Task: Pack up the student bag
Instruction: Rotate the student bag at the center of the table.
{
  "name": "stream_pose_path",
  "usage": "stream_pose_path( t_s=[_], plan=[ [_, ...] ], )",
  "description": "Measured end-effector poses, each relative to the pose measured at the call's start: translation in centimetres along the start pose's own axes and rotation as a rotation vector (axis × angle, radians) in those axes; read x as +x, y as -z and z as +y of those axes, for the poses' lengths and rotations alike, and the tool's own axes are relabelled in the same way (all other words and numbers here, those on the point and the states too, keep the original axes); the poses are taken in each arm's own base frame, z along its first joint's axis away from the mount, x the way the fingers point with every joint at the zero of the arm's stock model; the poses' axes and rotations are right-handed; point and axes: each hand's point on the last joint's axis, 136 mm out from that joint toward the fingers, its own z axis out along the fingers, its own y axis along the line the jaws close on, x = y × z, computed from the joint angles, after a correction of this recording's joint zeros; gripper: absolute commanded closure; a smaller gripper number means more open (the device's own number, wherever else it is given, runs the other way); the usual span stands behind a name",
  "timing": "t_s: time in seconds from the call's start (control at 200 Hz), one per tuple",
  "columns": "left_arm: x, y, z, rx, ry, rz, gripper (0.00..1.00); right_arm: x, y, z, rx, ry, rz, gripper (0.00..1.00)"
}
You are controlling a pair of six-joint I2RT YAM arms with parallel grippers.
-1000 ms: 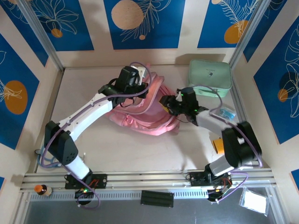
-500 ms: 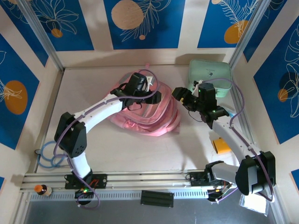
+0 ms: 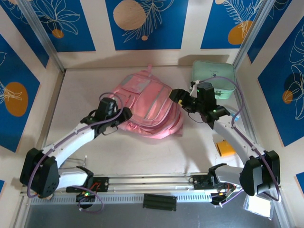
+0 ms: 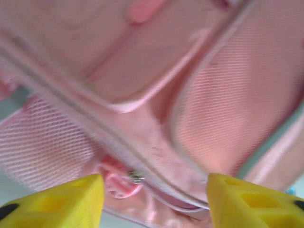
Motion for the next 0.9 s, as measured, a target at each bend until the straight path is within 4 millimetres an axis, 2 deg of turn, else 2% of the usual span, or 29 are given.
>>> stream_pose_path(
  t_s=[0.095,0.19,0.4,0.665,0.9],
  plan=[
    [0.8,-0.8,3.0,-0.021,0.153,-0.016,0.58,0.4,-0.4,0.6,-0.007,0.010,0.015,0.22],
    [1.2,-1.3,4.4,-0.029,0.254,-0.025,0.59,0.8,-0.5,1.1,-0.013,0.020,0.025,0.22],
    [-0.3,-2.6,3.3,0.044,0.345,-0.066,0.59,1.5,-0.6,1.5,-0.017,0.028,0.040,0.22],
    [0.4,-5.4,3.7,0.043,0.385,-0.014,0.60,1.8,-0.8,1.5,-0.012,0.028,0.050,0.22],
    [0.1,-6.6,3.1,0.082,0.386,-0.015,0.61,2.3,-1.0,1.7,-0.014,0.037,0.065,0.23]
  ],
)
